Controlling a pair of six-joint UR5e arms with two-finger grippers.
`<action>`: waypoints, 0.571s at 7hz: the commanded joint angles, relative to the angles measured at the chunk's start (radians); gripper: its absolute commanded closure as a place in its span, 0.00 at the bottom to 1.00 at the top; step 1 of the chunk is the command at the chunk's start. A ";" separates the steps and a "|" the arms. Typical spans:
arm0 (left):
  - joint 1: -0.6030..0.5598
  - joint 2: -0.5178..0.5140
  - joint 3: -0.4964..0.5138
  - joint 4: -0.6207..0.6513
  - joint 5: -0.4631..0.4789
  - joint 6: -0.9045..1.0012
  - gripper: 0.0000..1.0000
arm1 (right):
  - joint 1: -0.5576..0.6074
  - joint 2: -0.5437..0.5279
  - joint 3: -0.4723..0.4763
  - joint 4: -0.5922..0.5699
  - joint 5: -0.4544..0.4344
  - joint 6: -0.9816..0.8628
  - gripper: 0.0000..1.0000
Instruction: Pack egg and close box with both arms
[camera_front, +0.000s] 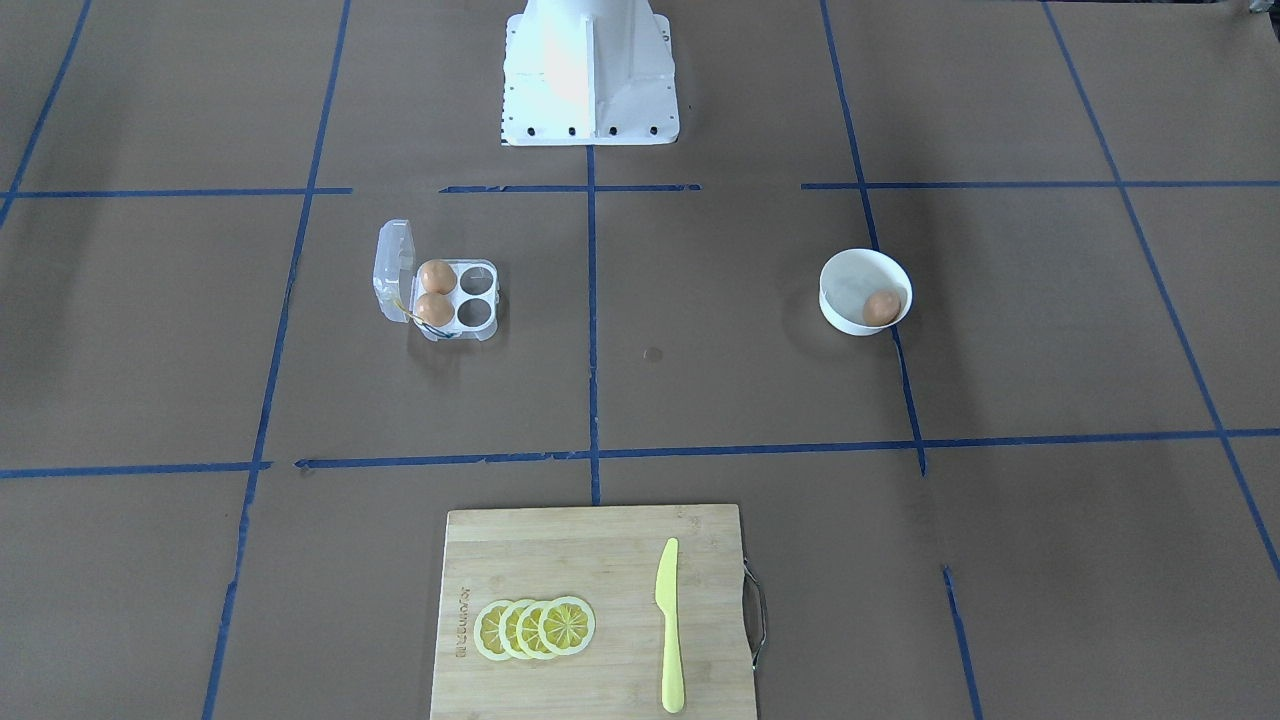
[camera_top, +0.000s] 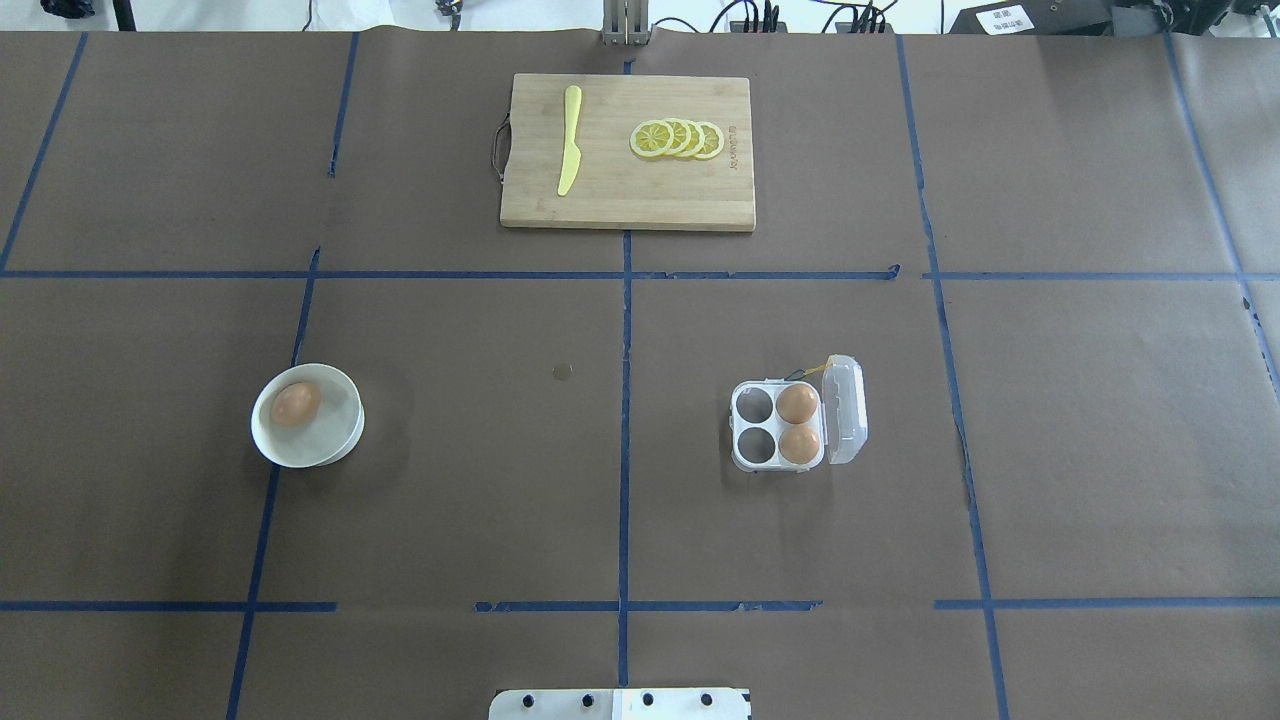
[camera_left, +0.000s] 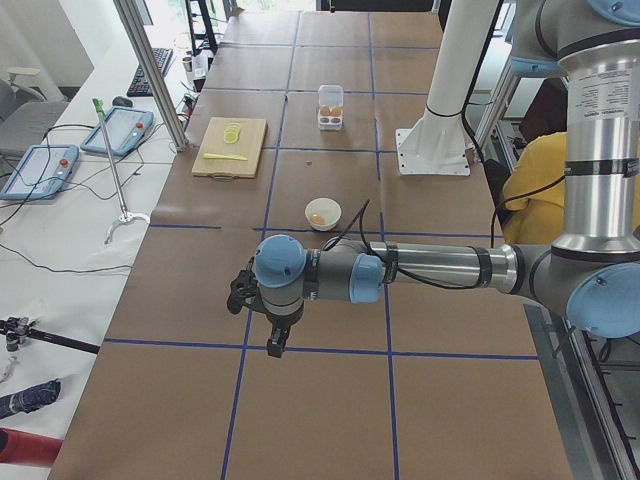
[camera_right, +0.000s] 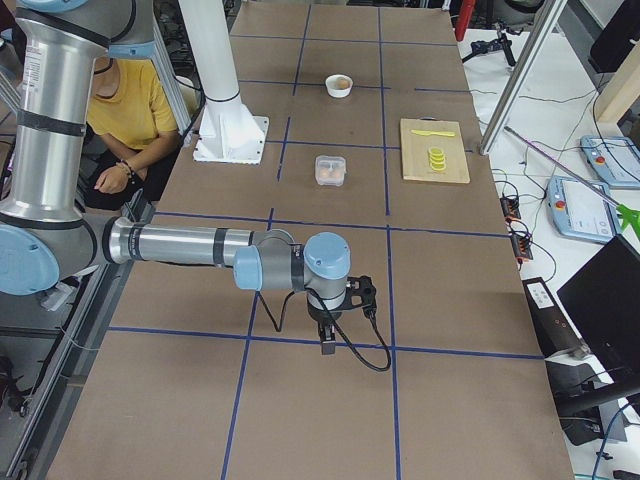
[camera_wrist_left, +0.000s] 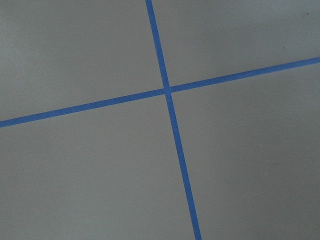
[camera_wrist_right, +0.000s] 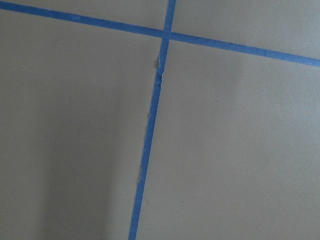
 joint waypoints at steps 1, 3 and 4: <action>0.001 0.000 0.001 -0.003 0.006 0.008 0.00 | 0.000 0.000 0.000 0.000 0.000 0.000 0.00; -0.001 0.005 0.001 -0.006 0.000 0.008 0.00 | 0.000 0.000 0.005 0.000 0.002 0.000 0.00; 0.001 0.002 0.001 -0.018 0.005 0.008 0.00 | 0.000 0.005 0.006 0.002 0.024 0.006 0.00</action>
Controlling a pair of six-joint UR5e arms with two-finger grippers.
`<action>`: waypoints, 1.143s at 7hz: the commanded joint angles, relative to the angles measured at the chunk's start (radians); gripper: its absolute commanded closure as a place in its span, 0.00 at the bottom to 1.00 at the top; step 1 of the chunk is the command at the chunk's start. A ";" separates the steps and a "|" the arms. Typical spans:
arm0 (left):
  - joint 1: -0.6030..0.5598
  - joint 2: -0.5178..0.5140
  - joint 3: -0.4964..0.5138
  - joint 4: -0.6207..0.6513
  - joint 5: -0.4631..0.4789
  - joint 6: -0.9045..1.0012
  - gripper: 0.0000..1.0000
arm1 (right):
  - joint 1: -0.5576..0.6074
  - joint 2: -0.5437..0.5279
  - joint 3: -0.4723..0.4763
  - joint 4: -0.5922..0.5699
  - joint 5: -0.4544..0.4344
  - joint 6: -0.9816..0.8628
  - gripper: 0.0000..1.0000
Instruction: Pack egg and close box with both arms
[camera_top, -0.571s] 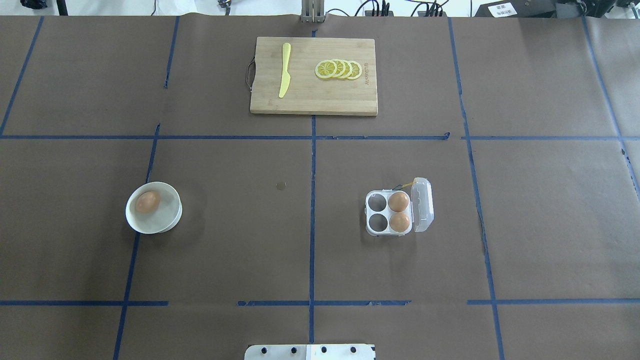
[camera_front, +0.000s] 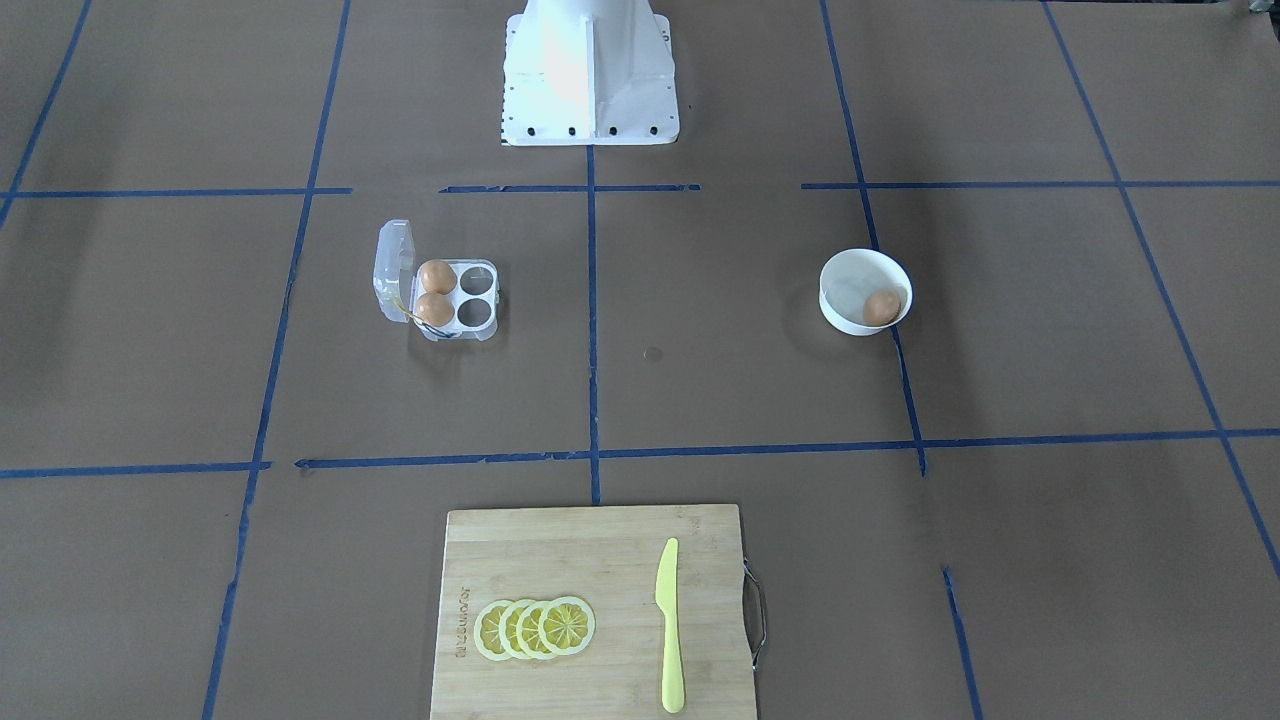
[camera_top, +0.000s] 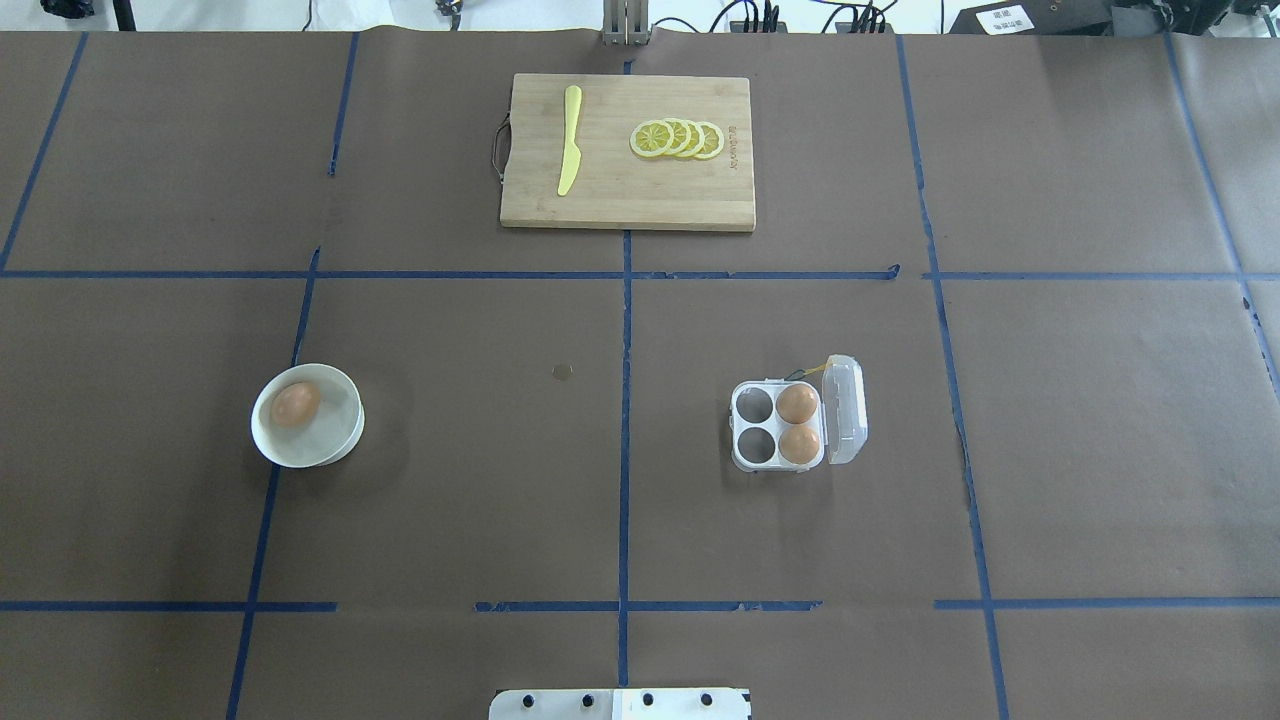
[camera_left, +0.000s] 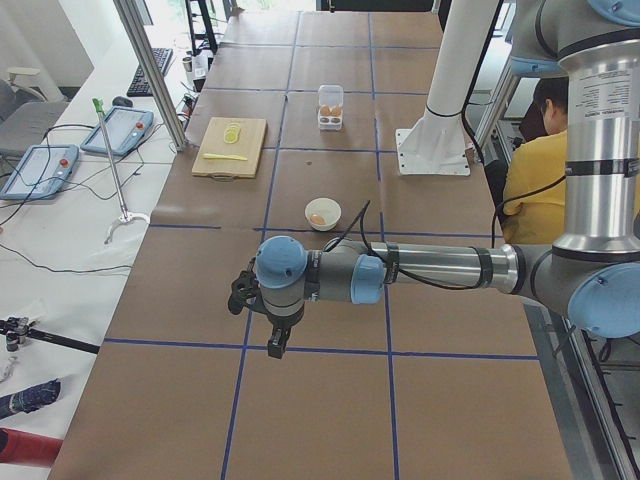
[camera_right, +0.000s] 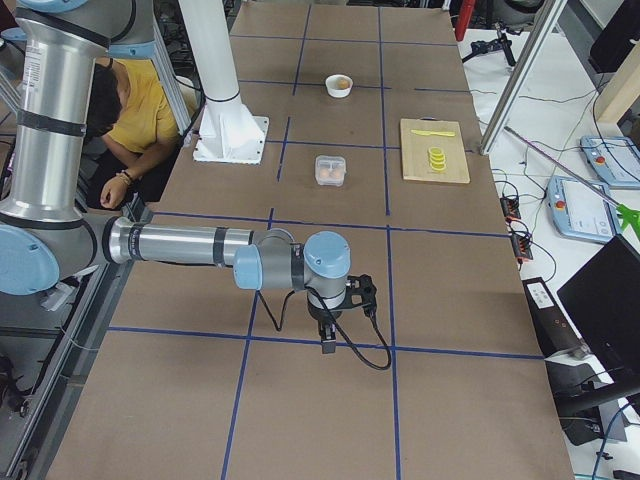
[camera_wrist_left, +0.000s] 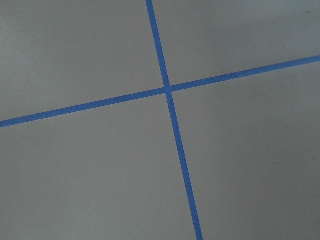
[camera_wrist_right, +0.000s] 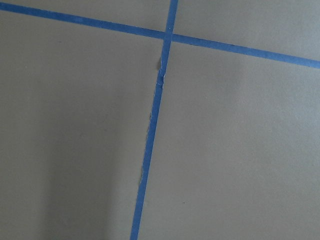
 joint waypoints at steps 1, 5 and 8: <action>0.003 -0.002 0.009 -0.069 0.004 -0.007 0.00 | -0.023 0.008 0.002 0.001 0.027 0.008 0.00; 0.001 -0.007 0.020 -0.406 0.005 -0.009 0.00 | -0.023 0.053 0.118 0.003 0.024 0.012 0.00; 0.003 -0.017 0.086 -0.775 -0.039 -0.117 0.00 | -0.023 0.093 0.111 0.001 0.032 0.012 0.00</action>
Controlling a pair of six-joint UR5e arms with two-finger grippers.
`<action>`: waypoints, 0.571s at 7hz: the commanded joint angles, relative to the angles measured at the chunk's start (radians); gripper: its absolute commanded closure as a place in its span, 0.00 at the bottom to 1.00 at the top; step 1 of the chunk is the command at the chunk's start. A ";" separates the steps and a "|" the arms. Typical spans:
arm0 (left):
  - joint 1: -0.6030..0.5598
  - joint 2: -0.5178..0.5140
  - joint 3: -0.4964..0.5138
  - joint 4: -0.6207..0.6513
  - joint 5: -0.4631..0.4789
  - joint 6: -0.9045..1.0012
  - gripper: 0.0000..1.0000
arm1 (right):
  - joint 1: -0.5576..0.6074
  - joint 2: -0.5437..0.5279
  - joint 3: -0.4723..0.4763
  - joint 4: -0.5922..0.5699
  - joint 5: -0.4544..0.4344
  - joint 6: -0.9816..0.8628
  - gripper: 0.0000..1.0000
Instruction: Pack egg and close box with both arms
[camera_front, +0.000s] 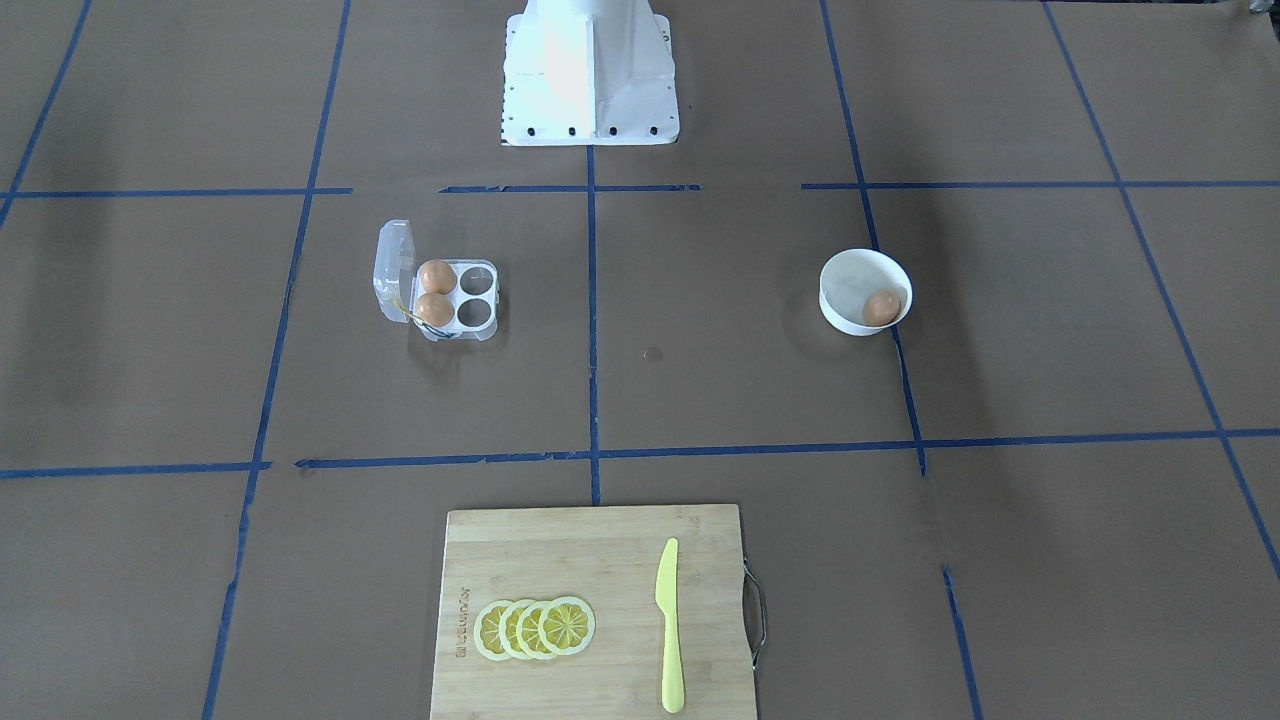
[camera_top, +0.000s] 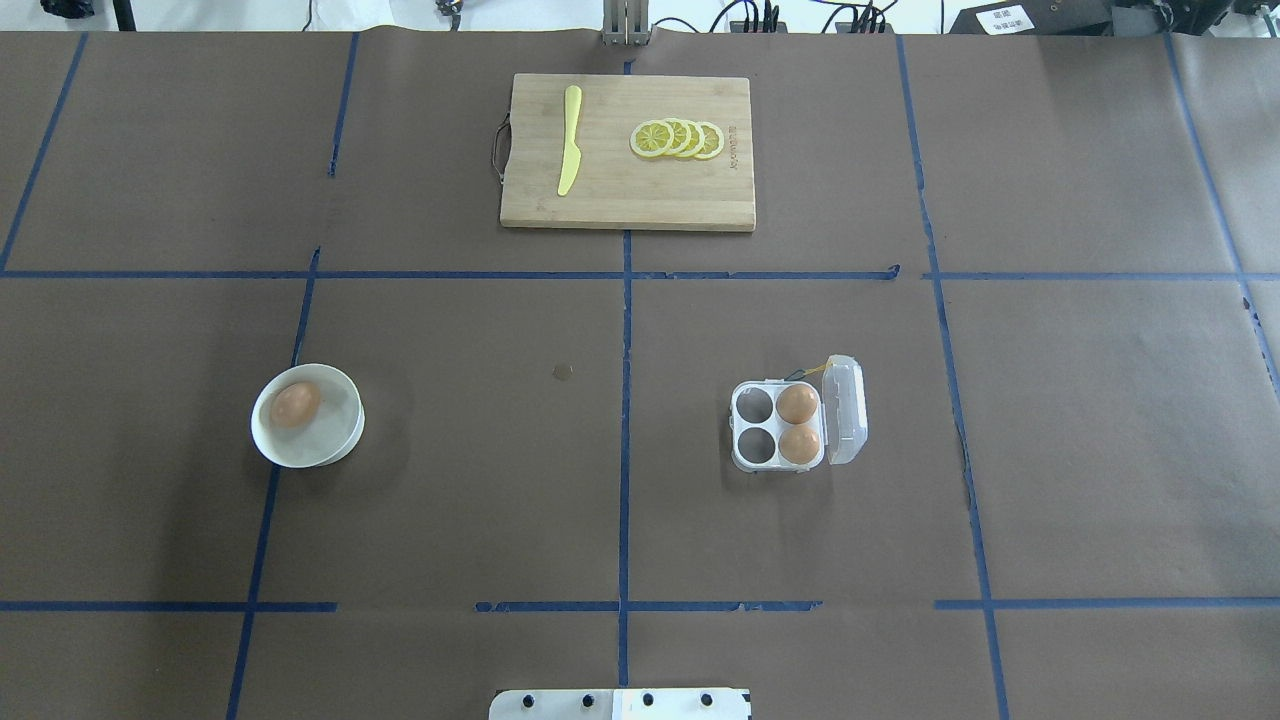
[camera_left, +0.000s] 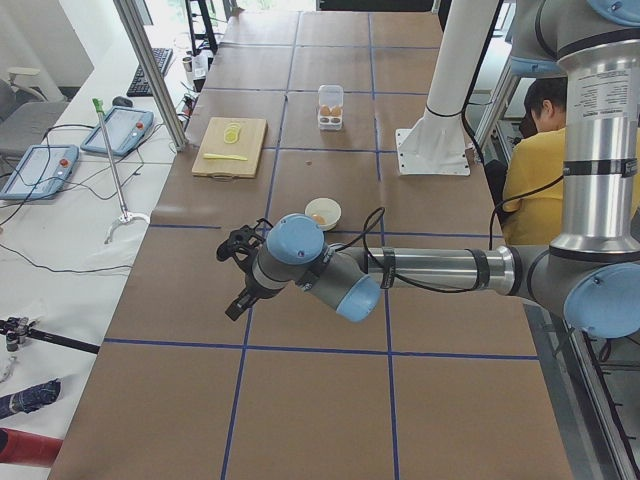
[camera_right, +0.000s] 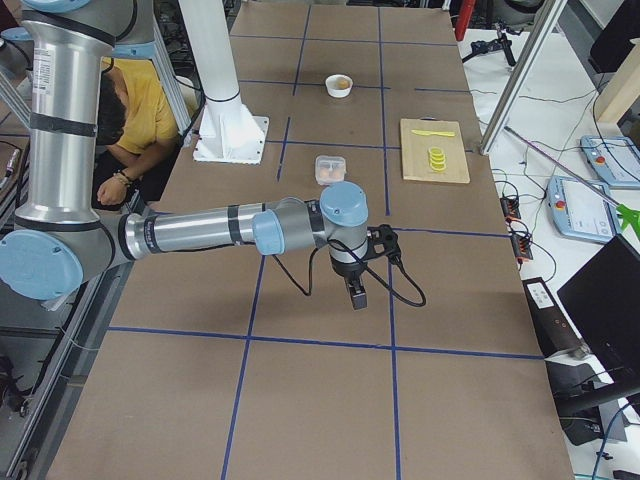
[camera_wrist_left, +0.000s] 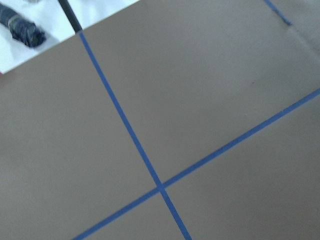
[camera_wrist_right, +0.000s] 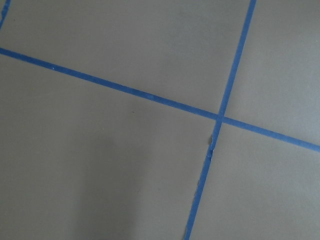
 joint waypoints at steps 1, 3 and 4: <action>0.003 -0.004 0.014 -0.103 -0.027 -0.101 0.00 | 0.000 0.010 -0.003 0.000 0.062 0.000 0.00; 0.137 0.001 0.013 -0.238 -0.022 -0.150 0.00 | 0.000 0.028 0.000 0.000 0.072 0.011 0.00; 0.220 -0.022 -0.001 -0.241 -0.004 -0.339 0.00 | 0.000 0.029 0.002 0.000 0.074 0.026 0.00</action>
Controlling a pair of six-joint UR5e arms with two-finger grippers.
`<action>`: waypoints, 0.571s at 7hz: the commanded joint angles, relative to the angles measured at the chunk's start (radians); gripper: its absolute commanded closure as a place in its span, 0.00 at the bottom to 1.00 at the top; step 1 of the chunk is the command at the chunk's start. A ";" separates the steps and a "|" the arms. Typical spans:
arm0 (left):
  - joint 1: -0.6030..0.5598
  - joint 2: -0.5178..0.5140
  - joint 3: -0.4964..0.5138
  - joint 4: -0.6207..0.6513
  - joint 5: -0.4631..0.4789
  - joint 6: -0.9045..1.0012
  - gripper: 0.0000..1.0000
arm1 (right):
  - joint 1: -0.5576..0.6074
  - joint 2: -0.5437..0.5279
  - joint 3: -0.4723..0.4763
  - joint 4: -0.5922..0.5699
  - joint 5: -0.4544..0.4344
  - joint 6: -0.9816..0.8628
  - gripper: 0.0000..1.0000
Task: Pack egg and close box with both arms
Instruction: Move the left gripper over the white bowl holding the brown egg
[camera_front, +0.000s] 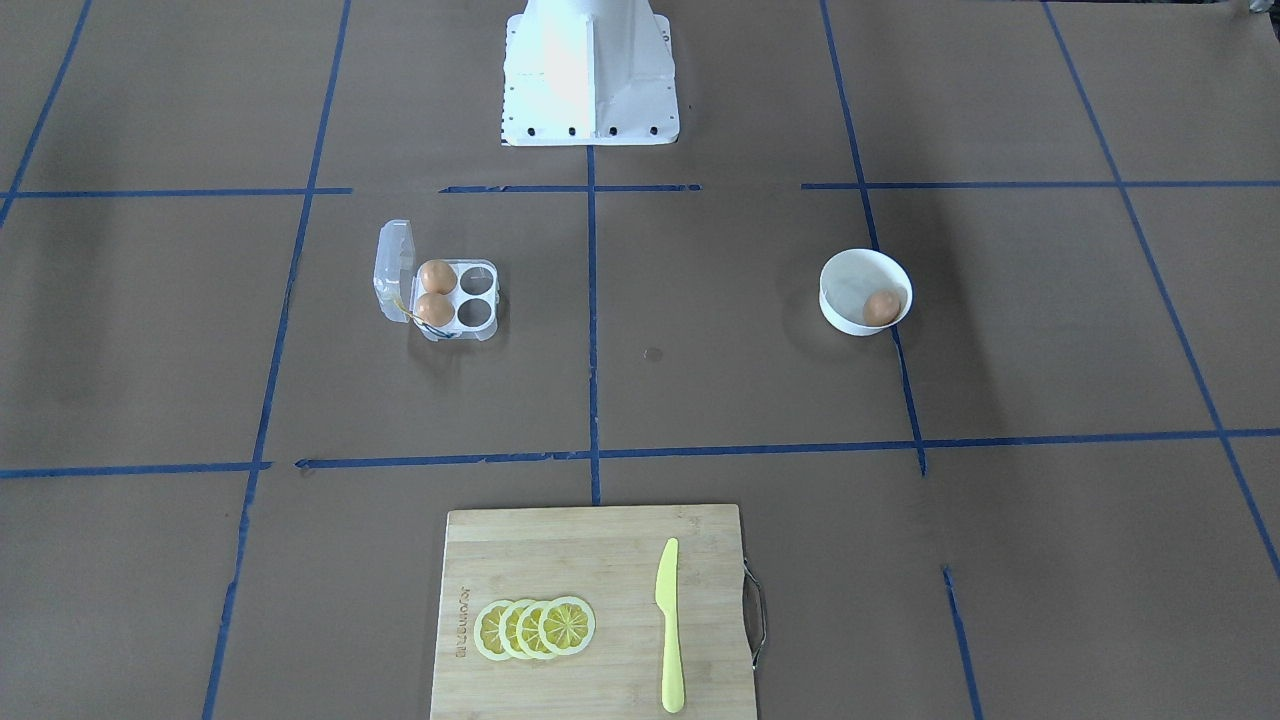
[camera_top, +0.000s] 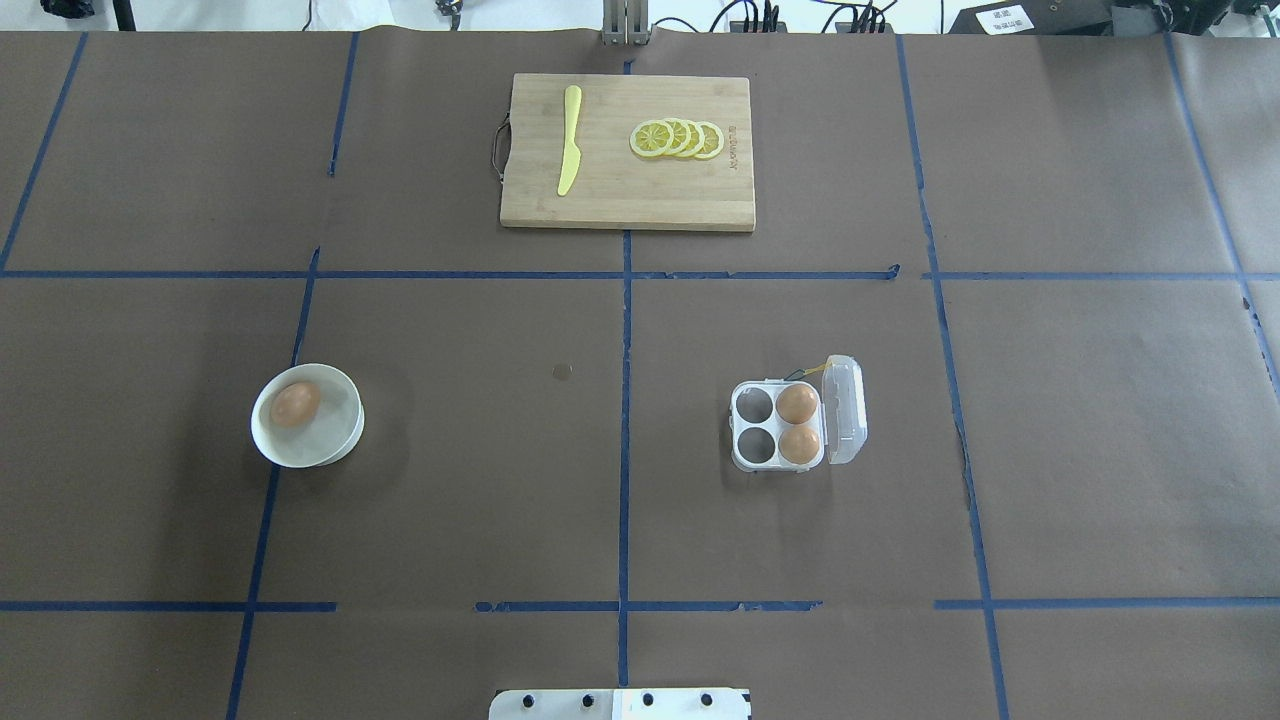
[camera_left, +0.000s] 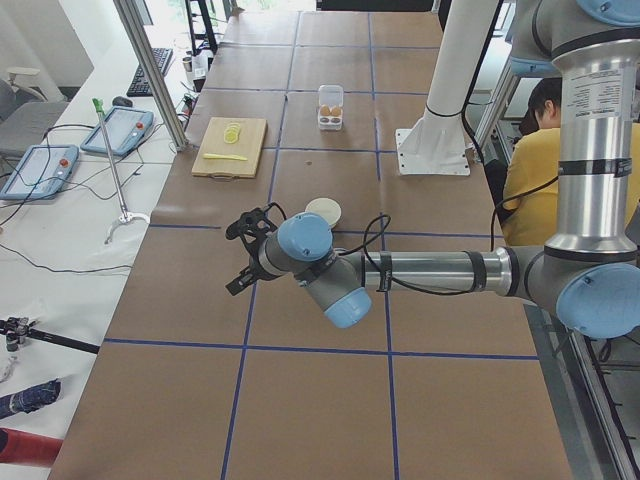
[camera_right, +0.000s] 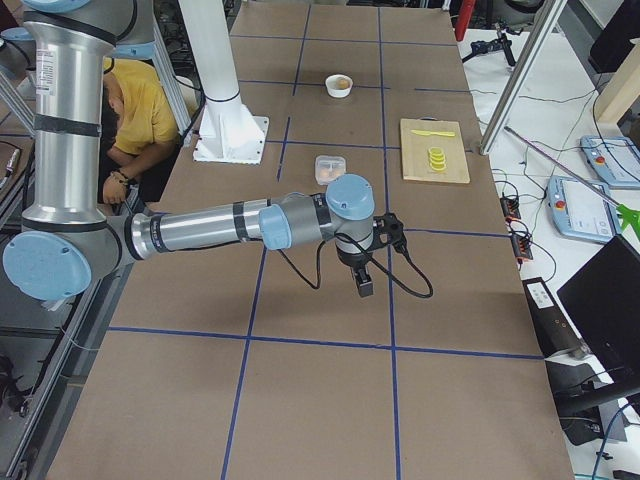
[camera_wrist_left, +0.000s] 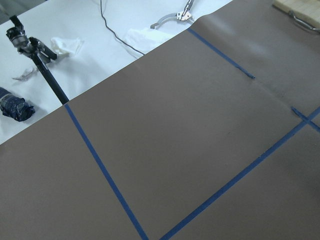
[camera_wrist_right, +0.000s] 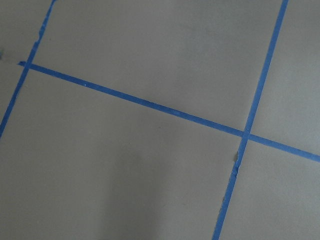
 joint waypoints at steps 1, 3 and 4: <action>0.204 -0.015 -0.080 -0.018 0.131 -0.348 0.00 | 0.000 0.003 0.000 0.000 0.004 0.015 0.00; 0.433 -0.017 -0.162 -0.004 0.325 -0.619 0.00 | 0.000 -0.004 -0.002 0.000 0.004 0.015 0.00; 0.522 -0.017 -0.249 0.107 0.405 -0.684 0.00 | 0.000 -0.004 0.000 0.000 0.004 0.015 0.00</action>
